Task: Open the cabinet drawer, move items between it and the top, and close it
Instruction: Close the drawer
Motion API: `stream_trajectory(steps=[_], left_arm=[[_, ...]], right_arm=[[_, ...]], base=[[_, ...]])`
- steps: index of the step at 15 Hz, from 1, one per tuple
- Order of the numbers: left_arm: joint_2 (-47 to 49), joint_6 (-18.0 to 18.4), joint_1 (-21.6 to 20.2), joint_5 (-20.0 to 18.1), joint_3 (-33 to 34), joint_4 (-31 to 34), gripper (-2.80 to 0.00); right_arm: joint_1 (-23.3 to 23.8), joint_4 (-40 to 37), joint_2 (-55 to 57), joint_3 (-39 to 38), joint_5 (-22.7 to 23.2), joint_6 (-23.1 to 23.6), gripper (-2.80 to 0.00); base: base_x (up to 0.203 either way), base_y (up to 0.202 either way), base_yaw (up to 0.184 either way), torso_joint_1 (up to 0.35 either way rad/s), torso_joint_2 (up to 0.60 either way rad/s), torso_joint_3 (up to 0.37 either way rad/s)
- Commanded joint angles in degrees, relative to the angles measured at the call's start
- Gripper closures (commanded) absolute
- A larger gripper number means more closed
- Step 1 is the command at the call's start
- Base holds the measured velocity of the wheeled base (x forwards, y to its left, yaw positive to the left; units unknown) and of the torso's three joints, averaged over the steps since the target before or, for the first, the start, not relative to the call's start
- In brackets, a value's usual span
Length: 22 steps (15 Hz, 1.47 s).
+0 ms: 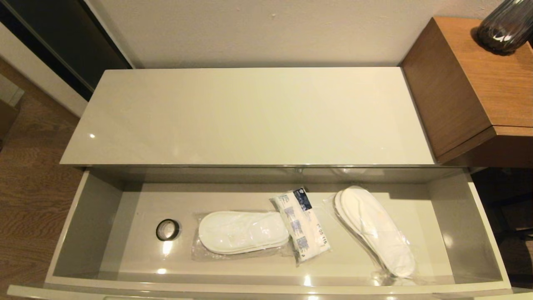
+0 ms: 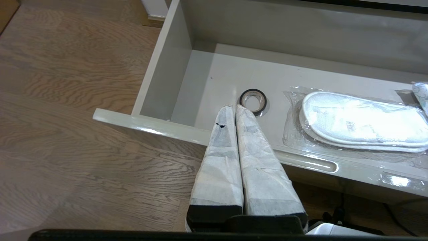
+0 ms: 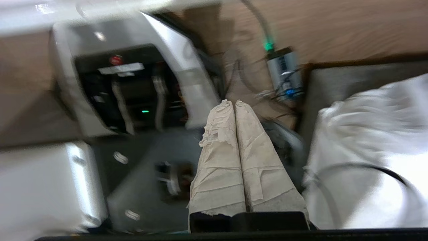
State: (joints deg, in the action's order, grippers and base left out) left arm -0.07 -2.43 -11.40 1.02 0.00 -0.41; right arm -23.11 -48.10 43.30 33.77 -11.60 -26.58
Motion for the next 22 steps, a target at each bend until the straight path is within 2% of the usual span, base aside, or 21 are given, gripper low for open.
stream_trajectory(steps=[1,5,9,15,19,22], left_arm=[[-2.2,0.0,0.0,0.0,0.2,-0.1,0.0],[-2.2,0.0,0.0,0.0,0.1,-0.1,0.0],[-2.2,0.0,0.0,0.0,0.1,-0.1,0.0],[-2.2,0.0,0.0,0.0,0.1,-0.1,0.0],[-2.2,0.0,0.0,0.0,0.1,0.0,0.0],[-2.2,0.0,0.0,0.0,0.1,-0.1,0.0]], right_arm=[[-0.1,7.8,10.2,-3.2,1.3,-1.6,0.0],[-0.1,21.6,22.2,-10.3,6.1,-5.0,0.0],[-0.7,33.6,33.8,-15.1,7.6,-8.4,0.0],[-1.1,39.2,44.2,-15.6,7.7,-11.5,0.0],[-1.1,39.2,45.0,-12.5,7.2,-14.9,0.0],[-1.0,39.3,46.5,-11.8,7.1,-15.4,0.0]], base=[[0.0,0.0,0.0,0.0,0.0,0.0],[0.0,0.0,0.0,0.0,0.0,0.0],[0.0,0.0,0.0,0.0,0.0,0.0],[0.0,0.0,0.0,0.0,0.0,0.0],[0.0,0.0,0.0,0.0,0.0,0.0],[0.0,0.0,0.0,0.0,0.0,0.0]])
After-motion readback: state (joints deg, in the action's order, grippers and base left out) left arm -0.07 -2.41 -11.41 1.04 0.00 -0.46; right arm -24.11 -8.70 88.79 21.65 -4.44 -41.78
